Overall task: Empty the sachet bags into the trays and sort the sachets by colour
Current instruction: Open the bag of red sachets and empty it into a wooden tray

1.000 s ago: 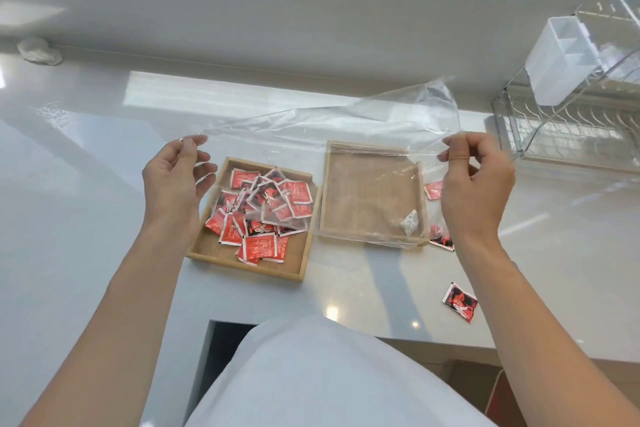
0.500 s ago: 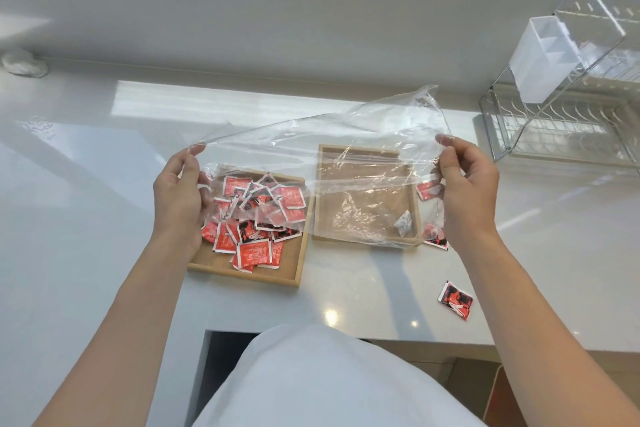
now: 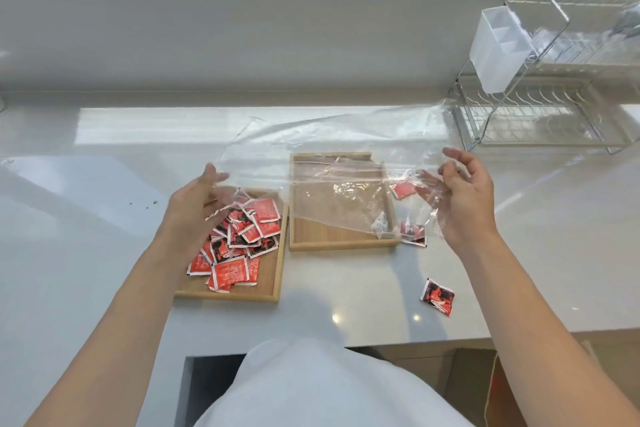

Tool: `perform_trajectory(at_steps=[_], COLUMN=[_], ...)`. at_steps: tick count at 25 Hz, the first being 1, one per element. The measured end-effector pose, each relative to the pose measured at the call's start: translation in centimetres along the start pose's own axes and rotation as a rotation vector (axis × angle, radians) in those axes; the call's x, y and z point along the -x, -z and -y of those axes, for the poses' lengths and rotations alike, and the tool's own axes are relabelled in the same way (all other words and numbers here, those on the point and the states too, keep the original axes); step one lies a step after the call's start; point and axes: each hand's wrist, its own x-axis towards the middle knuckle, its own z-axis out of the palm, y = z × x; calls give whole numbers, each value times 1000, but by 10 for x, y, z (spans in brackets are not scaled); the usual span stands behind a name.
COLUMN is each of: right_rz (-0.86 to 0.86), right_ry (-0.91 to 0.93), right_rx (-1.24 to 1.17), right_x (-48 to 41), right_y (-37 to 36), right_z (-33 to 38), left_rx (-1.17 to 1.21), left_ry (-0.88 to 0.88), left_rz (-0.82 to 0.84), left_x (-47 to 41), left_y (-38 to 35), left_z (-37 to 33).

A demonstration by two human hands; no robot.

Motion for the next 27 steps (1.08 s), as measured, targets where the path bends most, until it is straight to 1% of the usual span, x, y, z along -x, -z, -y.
perform_trajectory(at_steps=[3,5,8,11,14,16,19,21,24,27], right_rz=[-19,-14,17,95,147,156,166,161,125,79], right_ry=[-4,-12,-39,-59,-71,-70,-44,-13,10,15], right_rx=[-24,-12,-33,-82,-66,-32,53,128,239,381], right_x=[-14,-28,-51,-71,-93,-110,-140,-161,-195,-233], right_y=[10,15,21,22,24,25,24,20,8,-12], right_z=[-2,-5,-5,2,7,10,8,4,-11,-31], left_rx=[17,53,151,317,461,467,432,401,267,170], left_ry=[115,206,314,357,310,258,169,115,53,14], left_rz=[181,232,230,165,80,13,-135,-156,-161,-202], left_x=[2,2,-1,-7,-16,-25,-50,-70,-102,-137], left_y=[-11,-25,-59,-90,-111,-121,-129,-129,-131,-133], left_z=[6,12,19,22,14,8,0,-6,-15,-21])
